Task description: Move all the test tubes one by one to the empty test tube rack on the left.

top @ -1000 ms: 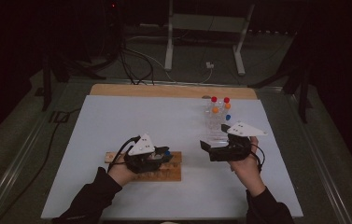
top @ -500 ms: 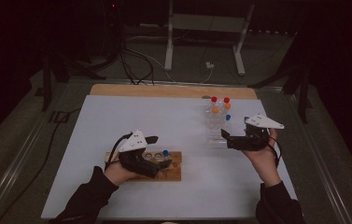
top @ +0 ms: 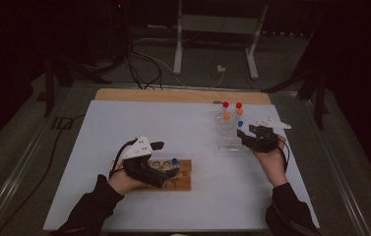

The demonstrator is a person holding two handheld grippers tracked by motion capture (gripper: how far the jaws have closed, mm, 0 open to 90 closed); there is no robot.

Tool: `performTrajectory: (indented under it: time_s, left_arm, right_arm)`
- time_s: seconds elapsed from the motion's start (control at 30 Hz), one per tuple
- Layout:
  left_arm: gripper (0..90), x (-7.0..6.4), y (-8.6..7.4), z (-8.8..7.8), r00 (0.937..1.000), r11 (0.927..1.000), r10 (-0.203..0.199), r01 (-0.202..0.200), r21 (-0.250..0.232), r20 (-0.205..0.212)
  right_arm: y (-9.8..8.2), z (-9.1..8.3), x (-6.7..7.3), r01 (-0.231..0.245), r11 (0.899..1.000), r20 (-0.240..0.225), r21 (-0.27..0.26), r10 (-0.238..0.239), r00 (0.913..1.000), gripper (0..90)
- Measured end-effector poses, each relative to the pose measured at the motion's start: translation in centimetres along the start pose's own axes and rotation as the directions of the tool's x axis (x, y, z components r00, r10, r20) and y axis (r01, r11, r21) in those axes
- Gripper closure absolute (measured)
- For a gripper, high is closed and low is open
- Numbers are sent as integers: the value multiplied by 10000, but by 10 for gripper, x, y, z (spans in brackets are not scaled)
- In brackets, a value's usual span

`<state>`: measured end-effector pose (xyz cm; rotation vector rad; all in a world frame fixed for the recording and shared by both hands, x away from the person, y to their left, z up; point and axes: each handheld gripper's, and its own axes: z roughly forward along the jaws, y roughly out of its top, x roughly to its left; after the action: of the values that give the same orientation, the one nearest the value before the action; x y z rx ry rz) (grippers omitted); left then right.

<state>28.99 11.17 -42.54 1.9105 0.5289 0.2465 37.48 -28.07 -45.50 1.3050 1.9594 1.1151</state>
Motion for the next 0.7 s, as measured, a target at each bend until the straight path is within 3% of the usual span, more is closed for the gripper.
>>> performTrajectory:
  time_s: [0.43,0.7]
  left_arm:
    - [19,1,0,-1,9999,9999,-144,145,21,-41]
    - [18,1,0,-1,9999,9999,-104,104,64,-41]
  right_arm:
    - [2,24,-3,-224,9987,98,460,220,9997,693]
    - [2,30,-1,-124,9979,258,636,108,9996,753]
